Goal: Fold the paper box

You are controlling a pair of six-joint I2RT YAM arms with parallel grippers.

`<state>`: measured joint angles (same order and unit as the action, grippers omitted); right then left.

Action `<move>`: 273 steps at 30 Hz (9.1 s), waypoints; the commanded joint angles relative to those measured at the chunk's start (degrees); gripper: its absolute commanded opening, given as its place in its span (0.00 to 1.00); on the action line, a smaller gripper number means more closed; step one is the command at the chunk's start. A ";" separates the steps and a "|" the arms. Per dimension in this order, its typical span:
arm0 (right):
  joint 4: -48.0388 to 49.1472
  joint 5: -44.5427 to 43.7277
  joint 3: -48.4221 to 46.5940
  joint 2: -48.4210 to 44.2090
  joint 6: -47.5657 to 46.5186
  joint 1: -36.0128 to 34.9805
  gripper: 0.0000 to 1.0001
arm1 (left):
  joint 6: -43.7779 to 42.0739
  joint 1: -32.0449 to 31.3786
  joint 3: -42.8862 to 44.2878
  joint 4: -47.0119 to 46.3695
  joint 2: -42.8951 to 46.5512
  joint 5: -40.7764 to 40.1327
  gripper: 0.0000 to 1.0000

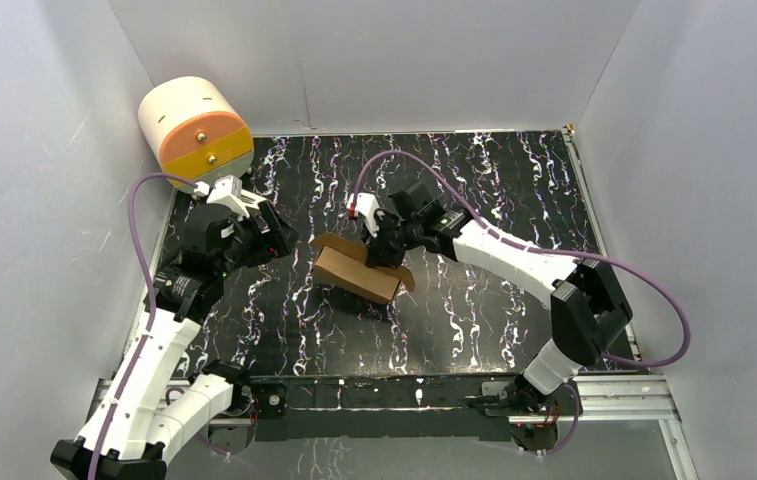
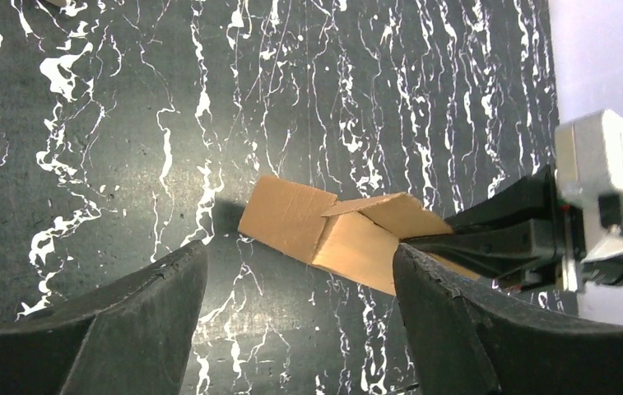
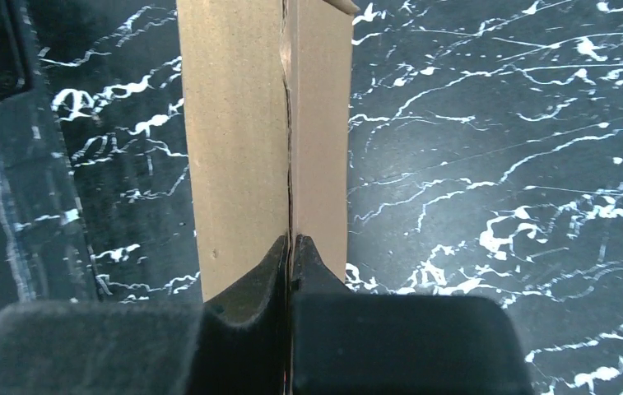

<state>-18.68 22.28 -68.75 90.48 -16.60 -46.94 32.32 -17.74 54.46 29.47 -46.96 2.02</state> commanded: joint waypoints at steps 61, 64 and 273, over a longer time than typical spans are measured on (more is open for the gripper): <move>-3.07 -24.49 2.41 -9.15 14.29 4.21 0.61 | -11.45 0.56 -6.28 -7.85 -14.77 10.95 0.73; -1.99 -23.99 2.89 -8.70 14.25 4.46 0.57 | -10.99 0.42 -6.59 -8.52 -15.75 12.13 0.70; 17.70 -17.97 23.95 -14.89 43.73 6.01 0.38 | 33.98 -9.07 -28.79 -20.38 -1.72 12.10 0.55</move>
<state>-4.71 3.33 -47.92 77.01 27.05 -40.99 65.25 -26.48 26.74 12.03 -48.01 11.18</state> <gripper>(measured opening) 0.398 0.576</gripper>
